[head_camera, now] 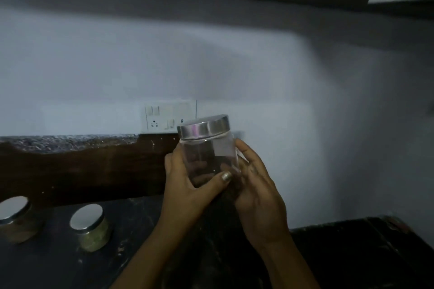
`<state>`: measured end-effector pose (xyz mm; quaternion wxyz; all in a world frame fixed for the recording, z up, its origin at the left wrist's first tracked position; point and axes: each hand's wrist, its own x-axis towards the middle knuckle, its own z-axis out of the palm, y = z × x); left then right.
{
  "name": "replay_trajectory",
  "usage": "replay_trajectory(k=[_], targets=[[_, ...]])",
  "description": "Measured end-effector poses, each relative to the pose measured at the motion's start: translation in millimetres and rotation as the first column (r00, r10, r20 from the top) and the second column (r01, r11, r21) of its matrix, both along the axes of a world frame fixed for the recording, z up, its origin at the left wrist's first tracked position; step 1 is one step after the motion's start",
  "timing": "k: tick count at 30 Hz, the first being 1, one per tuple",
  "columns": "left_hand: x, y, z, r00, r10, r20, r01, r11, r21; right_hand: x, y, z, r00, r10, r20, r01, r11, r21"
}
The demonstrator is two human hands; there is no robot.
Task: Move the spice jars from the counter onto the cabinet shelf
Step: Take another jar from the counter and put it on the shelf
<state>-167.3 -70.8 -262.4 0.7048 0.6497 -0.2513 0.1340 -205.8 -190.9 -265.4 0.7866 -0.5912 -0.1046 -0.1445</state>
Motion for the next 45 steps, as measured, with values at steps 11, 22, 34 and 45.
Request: replay_trajectory(k=[11, 22, 34, 45], targets=[[-2, 63, 52, 1.000, -0.005, -0.024, 0.000, 0.978, -0.210, -3, 72, 54, 0.997, -0.004, 0.071, 0.007, 0.999, -0.038], [4, 92, 87, 0.935, 0.231, 0.269, -0.243, 0.970, 0.011, 14, 93, 105, 0.943, -0.183, 0.277, 0.213, 0.974, -0.082], [62, 85, 206, 0.821, 0.155, 0.549, -0.222, 0.973, 0.057, 83, 90, 211, 0.778, -0.250, 0.576, 0.418, 0.891, -0.178], [157, 80, 261, 0.656, 0.355, 0.666, -0.501, 0.864, 0.034, 177, 96, 269, 0.666, -0.345, 0.662, 0.666, 0.675, -0.318]])
